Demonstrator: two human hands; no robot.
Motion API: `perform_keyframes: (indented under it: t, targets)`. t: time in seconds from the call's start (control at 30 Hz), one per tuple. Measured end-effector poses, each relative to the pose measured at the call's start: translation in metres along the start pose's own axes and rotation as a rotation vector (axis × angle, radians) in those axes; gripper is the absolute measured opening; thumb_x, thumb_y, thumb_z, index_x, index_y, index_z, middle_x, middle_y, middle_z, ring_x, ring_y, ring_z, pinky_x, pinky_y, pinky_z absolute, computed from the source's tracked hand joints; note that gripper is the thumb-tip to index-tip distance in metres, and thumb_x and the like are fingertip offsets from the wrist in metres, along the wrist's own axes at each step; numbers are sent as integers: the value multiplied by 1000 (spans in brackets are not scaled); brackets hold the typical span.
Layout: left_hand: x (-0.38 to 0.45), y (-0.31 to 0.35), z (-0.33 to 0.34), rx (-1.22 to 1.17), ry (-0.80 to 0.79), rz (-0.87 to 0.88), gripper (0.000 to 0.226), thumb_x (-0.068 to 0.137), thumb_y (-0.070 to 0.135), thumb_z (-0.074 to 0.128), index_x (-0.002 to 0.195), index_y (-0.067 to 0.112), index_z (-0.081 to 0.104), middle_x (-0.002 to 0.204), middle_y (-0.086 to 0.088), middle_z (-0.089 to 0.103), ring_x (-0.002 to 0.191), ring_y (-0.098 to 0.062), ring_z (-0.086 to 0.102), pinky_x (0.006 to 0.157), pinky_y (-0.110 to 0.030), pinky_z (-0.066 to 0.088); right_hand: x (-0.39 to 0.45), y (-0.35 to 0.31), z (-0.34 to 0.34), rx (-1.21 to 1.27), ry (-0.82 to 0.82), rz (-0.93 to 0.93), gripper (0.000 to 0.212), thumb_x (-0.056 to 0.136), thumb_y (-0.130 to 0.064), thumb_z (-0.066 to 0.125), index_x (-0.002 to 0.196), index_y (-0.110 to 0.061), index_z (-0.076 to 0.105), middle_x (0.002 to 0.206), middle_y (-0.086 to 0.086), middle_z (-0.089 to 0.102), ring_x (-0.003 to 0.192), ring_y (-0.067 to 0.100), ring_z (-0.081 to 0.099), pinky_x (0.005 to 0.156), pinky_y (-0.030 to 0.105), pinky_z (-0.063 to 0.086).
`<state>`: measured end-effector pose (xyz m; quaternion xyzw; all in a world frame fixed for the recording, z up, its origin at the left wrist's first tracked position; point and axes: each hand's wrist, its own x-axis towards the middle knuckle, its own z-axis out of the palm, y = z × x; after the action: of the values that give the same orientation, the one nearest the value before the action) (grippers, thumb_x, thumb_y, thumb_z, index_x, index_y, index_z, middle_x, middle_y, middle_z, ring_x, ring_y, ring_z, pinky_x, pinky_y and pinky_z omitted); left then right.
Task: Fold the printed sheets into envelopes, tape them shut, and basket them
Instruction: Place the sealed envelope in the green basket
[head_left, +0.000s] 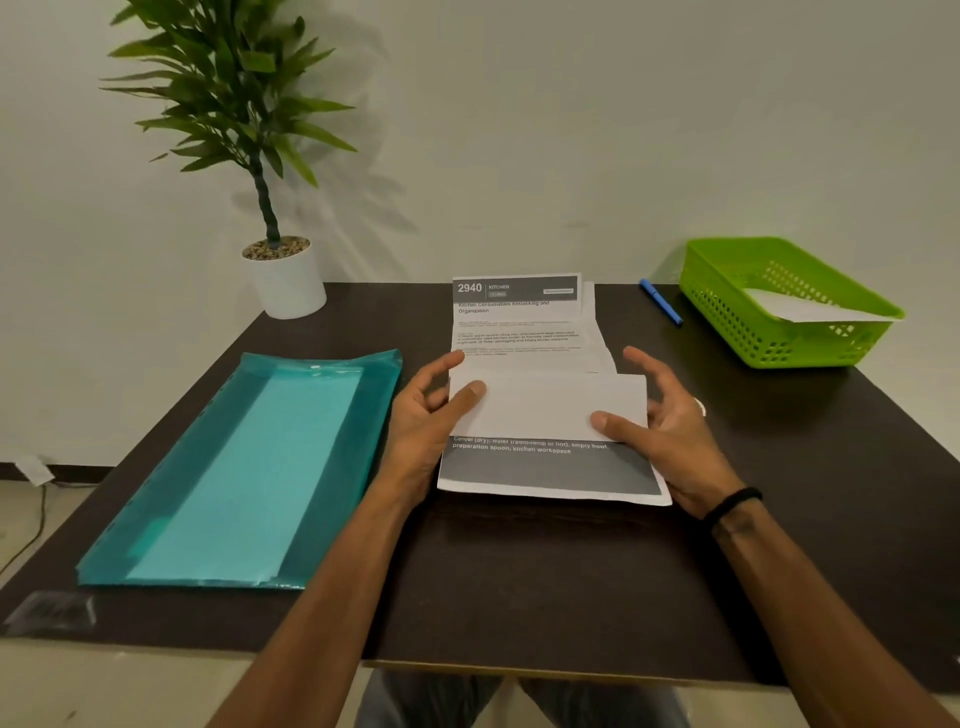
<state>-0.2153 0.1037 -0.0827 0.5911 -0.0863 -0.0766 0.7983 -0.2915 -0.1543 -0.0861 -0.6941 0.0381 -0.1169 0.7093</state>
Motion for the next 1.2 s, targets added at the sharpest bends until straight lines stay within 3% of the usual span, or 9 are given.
perform_keyframes:
  t: [0.13,0.3,0.47,0.53,0.67,0.9,1.07,1.13,1.2]
  targets:
    - [-10,11,-4,223,-84,-25,47,87,14,82,131,15,66,113,-2,78,103,-21,76,89,-36,62,-10,1,-1,21,97,-41,79,78,-7,85,146,-27,50,121,8,76,106,26,75,85,41,63]
    - [-35,20,-21,620,-128,-37,37,83,27,86,119,24,74,107,10,79,98,-8,75,94,-36,61,-29,-2,-4,12,59,-40,53,88,-3,78,135,-19,60,119,5,77,107,26,75,81,35,63]
    - [-58,24,-28,886,-155,48,31,90,37,77,119,27,75,116,21,70,93,4,68,80,-10,55,-47,-3,-8,11,37,-46,32,90,3,72,118,-13,67,111,5,79,103,26,76,82,33,64]
    - [-62,24,-28,942,-159,87,34,91,35,76,124,25,74,116,19,70,92,3,66,73,-6,52,-52,-3,-9,-9,54,-54,25,89,4,73,109,-11,71,106,5,80,102,26,76,79,28,62]
    - [-69,19,-28,1047,-176,207,27,94,24,75,120,19,77,116,2,77,96,-9,70,80,-14,57,-62,-5,-11,-130,68,-134,16,86,8,75,98,-3,77,102,6,80,98,25,74,81,26,61]
    - [-80,17,-36,1300,-262,397,35,96,11,69,125,29,74,127,9,71,114,-6,58,105,-25,48,-84,-12,-19,-530,-7,-236,25,86,10,74,95,-12,81,103,-6,80,100,6,74,91,19,57]
    - [-88,21,-29,1537,-387,396,49,100,7,60,144,29,60,148,6,55,134,-13,46,113,-27,40,-99,-11,-23,-872,-82,-243,53,81,21,59,101,-24,79,116,-12,75,113,-21,57,108,5,37]
    - [-93,22,-22,1580,-366,357,53,100,8,60,148,29,54,152,6,51,137,-15,43,117,-33,39,-104,-12,-22,-946,-116,-229,56,82,22,53,107,-19,80,123,-8,73,119,-19,55,108,-1,29]
    - [-101,20,-11,1593,-326,317,50,102,14,55,151,25,50,154,4,47,139,-17,40,119,-38,36,-106,-17,-20,-1024,-138,-204,51,88,18,50,116,-15,79,130,-6,70,125,-3,58,106,-4,24]
